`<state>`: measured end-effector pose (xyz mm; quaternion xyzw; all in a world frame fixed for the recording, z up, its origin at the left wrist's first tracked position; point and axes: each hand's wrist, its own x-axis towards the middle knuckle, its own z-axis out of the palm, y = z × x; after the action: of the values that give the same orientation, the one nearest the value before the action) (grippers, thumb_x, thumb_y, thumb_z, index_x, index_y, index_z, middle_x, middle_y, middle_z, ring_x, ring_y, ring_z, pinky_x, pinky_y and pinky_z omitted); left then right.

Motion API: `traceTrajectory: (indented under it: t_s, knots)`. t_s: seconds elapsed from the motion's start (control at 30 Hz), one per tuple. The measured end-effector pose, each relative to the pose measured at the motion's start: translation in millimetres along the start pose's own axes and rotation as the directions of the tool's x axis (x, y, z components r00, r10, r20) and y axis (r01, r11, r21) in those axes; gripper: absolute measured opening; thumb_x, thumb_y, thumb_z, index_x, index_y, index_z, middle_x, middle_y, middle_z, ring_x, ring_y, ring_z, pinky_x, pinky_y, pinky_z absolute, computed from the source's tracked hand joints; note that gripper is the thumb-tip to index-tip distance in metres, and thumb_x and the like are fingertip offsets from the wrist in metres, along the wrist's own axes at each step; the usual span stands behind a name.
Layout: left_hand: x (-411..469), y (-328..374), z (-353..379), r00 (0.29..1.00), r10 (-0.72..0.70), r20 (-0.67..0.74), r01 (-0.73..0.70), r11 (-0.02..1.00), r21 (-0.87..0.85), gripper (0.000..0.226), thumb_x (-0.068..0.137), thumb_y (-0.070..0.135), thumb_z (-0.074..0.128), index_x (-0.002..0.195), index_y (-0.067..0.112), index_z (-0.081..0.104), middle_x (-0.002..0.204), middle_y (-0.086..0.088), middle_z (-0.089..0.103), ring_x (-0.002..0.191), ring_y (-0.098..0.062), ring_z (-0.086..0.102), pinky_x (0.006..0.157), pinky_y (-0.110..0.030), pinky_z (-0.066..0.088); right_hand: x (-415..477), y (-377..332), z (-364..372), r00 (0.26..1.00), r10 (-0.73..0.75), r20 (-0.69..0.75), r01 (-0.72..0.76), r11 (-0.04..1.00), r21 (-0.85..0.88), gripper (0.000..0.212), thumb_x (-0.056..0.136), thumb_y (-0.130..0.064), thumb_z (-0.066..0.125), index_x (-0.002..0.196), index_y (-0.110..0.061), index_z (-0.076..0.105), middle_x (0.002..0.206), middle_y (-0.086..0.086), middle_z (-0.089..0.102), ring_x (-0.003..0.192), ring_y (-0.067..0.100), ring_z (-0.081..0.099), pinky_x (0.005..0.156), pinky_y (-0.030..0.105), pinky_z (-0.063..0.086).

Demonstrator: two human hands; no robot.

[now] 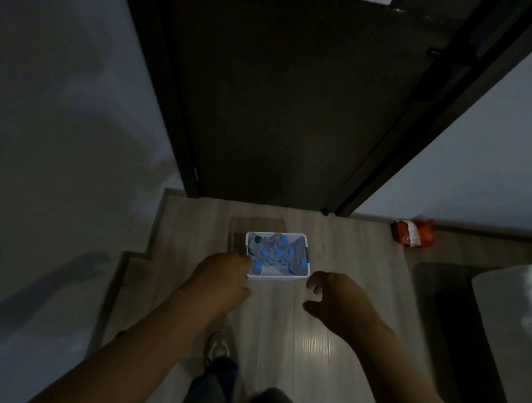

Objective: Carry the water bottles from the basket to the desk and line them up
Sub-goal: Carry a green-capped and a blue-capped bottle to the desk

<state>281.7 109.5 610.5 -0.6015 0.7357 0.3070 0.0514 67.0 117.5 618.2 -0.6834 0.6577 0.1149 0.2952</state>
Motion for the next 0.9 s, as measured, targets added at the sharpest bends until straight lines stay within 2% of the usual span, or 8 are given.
traceTrajectory:
  t_s: [0.3, 0.57, 0.7, 0.83, 0.9]
  knots:
    - [76, -25, 17, 0.997, -0.035, 0.072, 0.035, 0.999, 0.002, 0.039, 0.087, 0.034, 0.059, 0.12, 0.016, 0.052, 0.123, -0.005, 0.056, 0.11, -0.022, 0.056, 0.088, -0.028, 0.043, 80, 17, 7, 0.999, 0.001, 0.042, 0.0, 1.0, -0.015, 0.037, 0.084, -0.033, 0.066, 0.119, -0.023, 0.056, 0.116, -0.003, 0.062, 0.102, 0.01, 0.059, 0.088, 0.025, 0.051]
    - [165, -55, 77, 0.994, -0.082, 0.07, 0.079, 0.996, 0.034, 0.048, 0.089, 0.039, 0.056, 0.13, 0.016, 0.047, 0.128, -0.006, 0.053, 0.115, -0.023, 0.053, 0.096, -0.032, 0.044, 177, 53, 40, 0.996, -0.053, 0.073, 0.058, 0.996, -0.068, 0.04, 0.087, -0.036, 0.063, 0.124, -0.022, 0.054, 0.122, -0.002, 0.062, 0.109, 0.012, 0.059, 0.092, 0.028, 0.05]
    - [212, -76, 121, 0.992, -0.111, 0.061, 0.112, 0.994, -0.011, 0.036, 0.088, 0.04, 0.058, 0.117, 0.019, 0.052, 0.119, -0.002, 0.059, 0.105, -0.017, 0.057, 0.083, -0.022, 0.04, 231, 73, 69, 0.993, -0.076, 0.086, 0.084, 0.992, -0.092, 0.041, 0.087, -0.037, 0.062, 0.125, -0.021, 0.053, 0.124, -0.001, 0.061, 0.11, 0.014, 0.059, 0.092, 0.027, 0.049]
    - [261, -101, 169, 0.987, -0.148, 0.07, 0.152, 0.986, -0.064, 0.04, 0.089, 0.039, 0.058, 0.125, 0.022, 0.051, 0.126, 0.003, 0.058, 0.112, -0.013, 0.056, 0.086, -0.018, 0.037, 288, 93, 110, 0.994, -0.093, 0.063, 0.099, 0.99, -0.097, 0.04, 0.087, -0.037, 0.062, 0.123, -0.02, 0.054, 0.124, 0.0, 0.061, 0.111, 0.014, 0.058, 0.091, 0.024, 0.048]
    - [287, -114, 196, 0.985, -0.152, 0.083, 0.16, 0.983, -0.086, 0.037, 0.09, 0.038, 0.057, 0.124, 0.022, 0.051, 0.125, 0.002, 0.058, 0.11, -0.012, 0.056, 0.083, -0.017, 0.034, 318, 105, 134, 0.993, -0.097, 0.062, 0.102, 0.99, -0.097, 0.041, 0.088, -0.038, 0.061, 0.124, -0.02, 0.053, 0.125, 0.0, 0.06, 0.112, 0.014, 0.058, 0.091, 0.024, 0.047]
